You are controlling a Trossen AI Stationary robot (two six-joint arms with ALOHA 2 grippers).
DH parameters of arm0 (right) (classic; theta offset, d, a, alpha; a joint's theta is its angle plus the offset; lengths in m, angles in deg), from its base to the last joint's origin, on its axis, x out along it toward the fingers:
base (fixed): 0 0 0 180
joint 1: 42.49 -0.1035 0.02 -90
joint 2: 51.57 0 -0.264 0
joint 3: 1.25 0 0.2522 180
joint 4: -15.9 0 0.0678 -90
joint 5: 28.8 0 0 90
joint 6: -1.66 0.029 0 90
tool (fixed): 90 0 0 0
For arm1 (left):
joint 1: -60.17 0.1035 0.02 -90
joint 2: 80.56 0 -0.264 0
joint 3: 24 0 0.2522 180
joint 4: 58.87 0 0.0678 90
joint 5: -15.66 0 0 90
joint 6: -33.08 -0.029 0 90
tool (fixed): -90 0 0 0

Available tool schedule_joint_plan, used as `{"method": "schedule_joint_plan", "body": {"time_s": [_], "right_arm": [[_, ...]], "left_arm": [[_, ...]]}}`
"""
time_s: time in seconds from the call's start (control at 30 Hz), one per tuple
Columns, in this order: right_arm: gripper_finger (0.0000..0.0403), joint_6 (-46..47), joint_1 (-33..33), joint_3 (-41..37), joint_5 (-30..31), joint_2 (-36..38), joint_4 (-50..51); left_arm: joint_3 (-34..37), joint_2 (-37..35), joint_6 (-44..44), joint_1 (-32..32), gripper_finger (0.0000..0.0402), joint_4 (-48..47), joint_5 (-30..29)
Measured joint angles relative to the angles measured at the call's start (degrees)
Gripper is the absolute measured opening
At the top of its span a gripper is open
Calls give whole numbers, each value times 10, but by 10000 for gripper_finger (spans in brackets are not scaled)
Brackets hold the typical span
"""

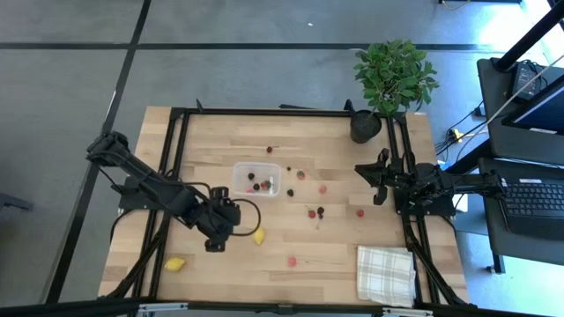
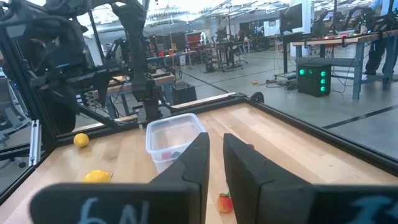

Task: Pick and placing Produce into tupperware
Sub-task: Put the top lemon into the transparent bin

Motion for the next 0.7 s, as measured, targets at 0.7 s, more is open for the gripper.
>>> {"method": "schedule_joint_plan", "body": {"time_s": [0.7], "right_arm": [[51,2,0,0,0,0,-6]], "left_arm": [[0,120,-232,53,314,159,-20]]}}
